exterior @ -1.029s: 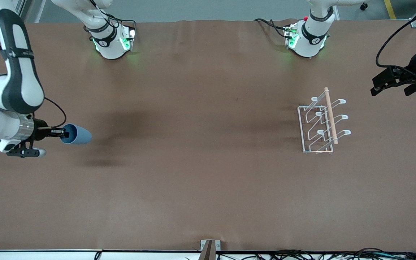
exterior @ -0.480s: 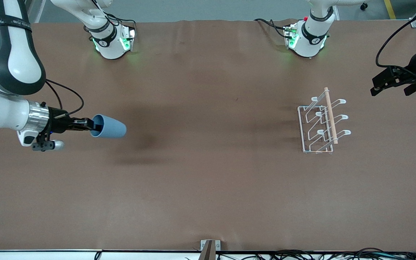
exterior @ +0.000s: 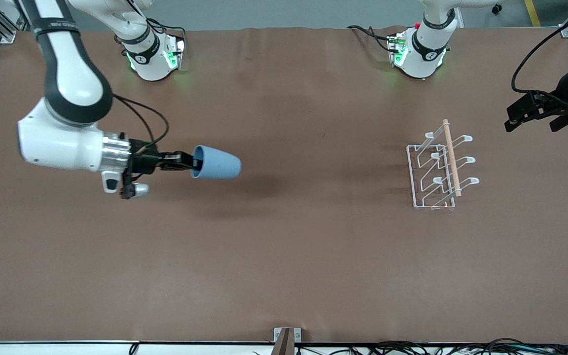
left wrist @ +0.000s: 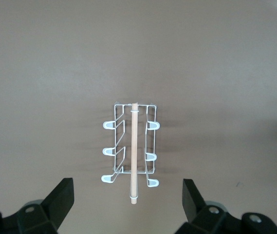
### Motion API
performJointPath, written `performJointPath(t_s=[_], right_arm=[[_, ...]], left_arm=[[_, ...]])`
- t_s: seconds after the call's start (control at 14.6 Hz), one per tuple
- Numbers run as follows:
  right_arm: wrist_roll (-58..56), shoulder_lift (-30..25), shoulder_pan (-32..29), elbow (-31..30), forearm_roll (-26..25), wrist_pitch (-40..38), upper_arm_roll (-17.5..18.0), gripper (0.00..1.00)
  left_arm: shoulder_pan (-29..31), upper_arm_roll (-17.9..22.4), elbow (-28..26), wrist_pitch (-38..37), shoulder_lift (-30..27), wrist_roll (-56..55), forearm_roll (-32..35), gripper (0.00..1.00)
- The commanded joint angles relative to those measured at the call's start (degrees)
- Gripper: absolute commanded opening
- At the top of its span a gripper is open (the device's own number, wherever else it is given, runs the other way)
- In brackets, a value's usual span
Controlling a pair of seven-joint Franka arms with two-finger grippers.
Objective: Hang cup on cup holder
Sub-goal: 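Lift the blue cup with the right gripper and tip it sideways, then hold the cup out with the right gripper while the left gripper reaches it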
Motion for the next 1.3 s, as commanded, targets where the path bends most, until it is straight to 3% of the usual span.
performJointPath(t_s=[0.0,0.21,0.34,0.55,0.75,1.24], right_arm=[[-5.55,-0.05,-0.52,-3.09,9.95,1.65,3.38,0.0],[-13.28,0.13,0.63,-6.79,21.74,6.48,7.24,0.0],[-18.73,1.53,0.63,-7.41,28.42,5.97,7.78,0.0],[-27.69,4.07,3.96,-7.41,37.57,6.14,7.96,0.0],[-30.8,7.68,4.76,-6.88,41.89,6.49,9.44,0.0],[-35.63,9.62,5.99,-6.71,46.38,6.49,10.86,0.0]], left_arm=[[0.14,-0.17,1.41,-0.19,0.58,1.68,-0.12,0.98],[-0.65,-0.35,1.67,-0.1,0.58,1.51,-0.47,0.99],[-0.39,-0.35,2.99,-0.1,0.66,2.3,-0.56,0.99],[-0.74,-0.35,3.17,-0.1,1.01,14.91,-0.21,0.98],[-1.0,-2.53,3.17,-0.02,1.01,20.04,-2.06,1.0],[-1.27,-14.83,3.17,1.82,4.7,28.13,-1.88,1.0]])
